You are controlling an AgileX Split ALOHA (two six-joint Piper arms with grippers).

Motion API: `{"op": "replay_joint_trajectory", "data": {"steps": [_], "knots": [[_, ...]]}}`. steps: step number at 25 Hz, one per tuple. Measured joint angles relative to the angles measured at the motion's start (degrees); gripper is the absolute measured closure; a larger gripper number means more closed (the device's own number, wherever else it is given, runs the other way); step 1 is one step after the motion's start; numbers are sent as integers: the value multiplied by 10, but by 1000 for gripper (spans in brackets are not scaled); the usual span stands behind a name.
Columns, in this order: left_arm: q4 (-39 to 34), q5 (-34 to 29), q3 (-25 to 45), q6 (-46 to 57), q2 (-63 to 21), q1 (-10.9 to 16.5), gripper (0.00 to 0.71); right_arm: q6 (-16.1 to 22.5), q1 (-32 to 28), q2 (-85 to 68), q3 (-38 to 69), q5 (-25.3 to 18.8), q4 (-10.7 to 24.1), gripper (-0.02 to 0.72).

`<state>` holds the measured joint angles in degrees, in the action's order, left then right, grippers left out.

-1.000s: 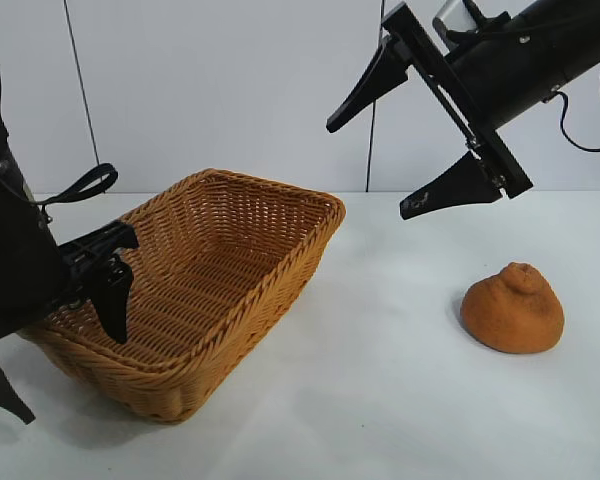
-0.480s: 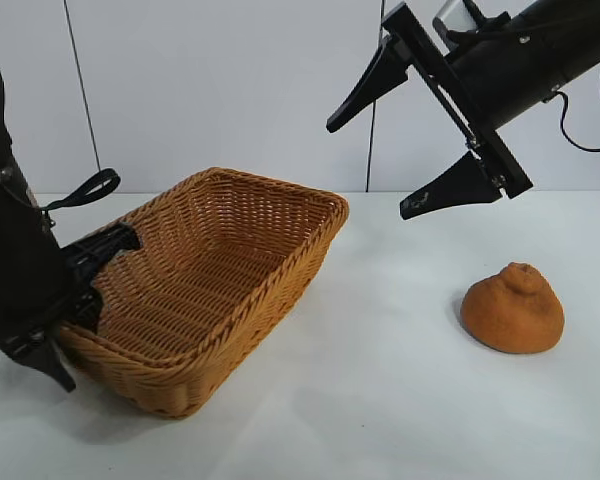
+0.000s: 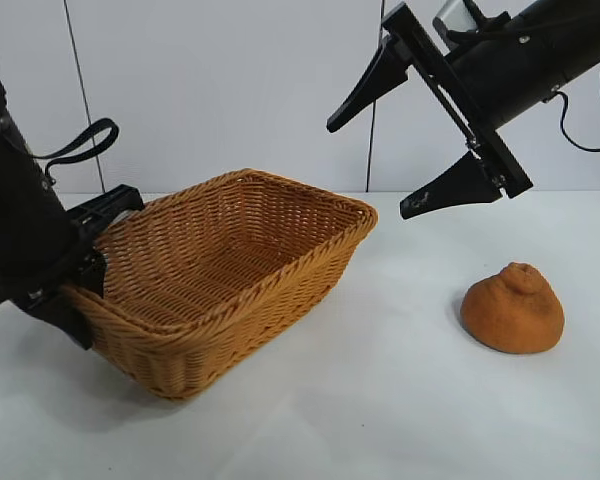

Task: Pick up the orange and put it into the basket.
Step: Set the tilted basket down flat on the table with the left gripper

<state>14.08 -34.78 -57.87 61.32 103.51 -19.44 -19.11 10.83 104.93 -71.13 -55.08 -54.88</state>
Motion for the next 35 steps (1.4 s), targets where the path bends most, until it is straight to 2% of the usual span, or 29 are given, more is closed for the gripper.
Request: {"op": "replay_joint_trajectory", "data": {"steps": [7, 17, 27, 35], "knots": [[53, -34, -53, -136, 0, 39, 622, 1, 0, 0, 0, 0, 0, 51], [57, -93, -103, -279, 9, 86, 622, 2, 0, 0, 0, 0, 0, 51], [55, -180, -197, -468, 84, 88, 622, 2, 0, 0, 0, -3, 0, 51], [97, -202, -211, -566, 111, 88, 622, 2, 0, 0, 0, -3, 0, 51]]}}
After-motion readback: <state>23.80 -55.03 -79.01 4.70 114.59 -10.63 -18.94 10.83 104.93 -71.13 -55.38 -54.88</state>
